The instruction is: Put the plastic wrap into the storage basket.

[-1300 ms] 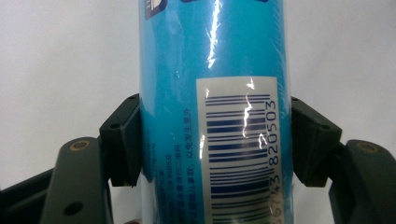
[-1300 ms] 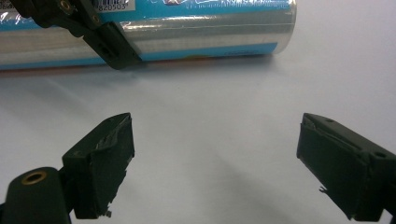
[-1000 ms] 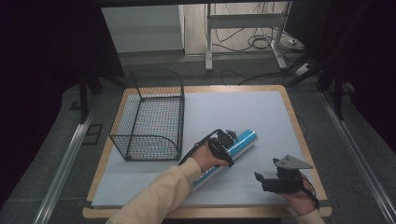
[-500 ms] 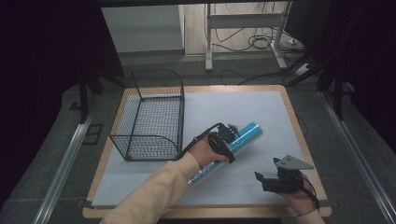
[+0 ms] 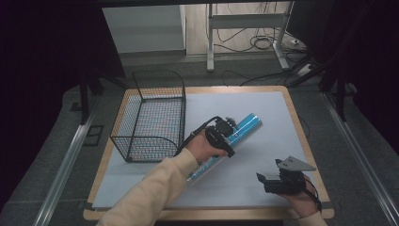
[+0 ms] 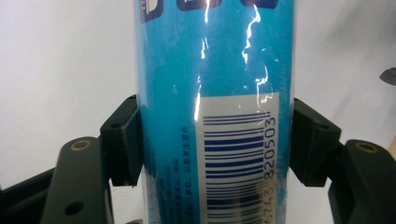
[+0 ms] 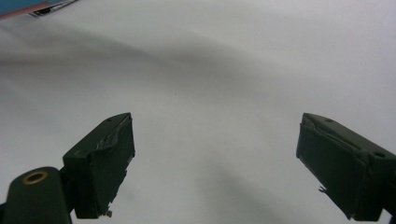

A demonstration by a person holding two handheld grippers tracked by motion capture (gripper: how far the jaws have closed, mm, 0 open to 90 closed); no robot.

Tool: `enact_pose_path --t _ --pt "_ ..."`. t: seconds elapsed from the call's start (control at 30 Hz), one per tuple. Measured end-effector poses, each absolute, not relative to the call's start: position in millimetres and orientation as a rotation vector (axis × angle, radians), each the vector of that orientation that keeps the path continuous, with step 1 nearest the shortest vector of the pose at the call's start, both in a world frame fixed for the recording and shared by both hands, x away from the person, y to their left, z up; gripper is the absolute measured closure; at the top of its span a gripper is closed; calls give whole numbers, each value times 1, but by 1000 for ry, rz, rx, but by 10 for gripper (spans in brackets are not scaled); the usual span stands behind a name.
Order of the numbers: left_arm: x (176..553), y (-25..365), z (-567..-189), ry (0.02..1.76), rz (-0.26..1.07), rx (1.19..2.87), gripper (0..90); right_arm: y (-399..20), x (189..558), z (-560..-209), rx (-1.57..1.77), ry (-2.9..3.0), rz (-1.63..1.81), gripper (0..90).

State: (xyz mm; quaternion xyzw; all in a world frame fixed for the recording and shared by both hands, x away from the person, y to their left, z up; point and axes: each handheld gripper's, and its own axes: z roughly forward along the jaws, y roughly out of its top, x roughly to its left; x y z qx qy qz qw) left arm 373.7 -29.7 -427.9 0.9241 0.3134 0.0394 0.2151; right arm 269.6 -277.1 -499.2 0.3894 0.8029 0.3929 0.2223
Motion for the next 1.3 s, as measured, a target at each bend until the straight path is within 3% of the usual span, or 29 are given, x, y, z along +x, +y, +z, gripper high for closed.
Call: enact_pose_path --t 1.3 --pt "393 -36 -376 842 181 2554 321 -278 270 -499 1076 2218 1090 116"
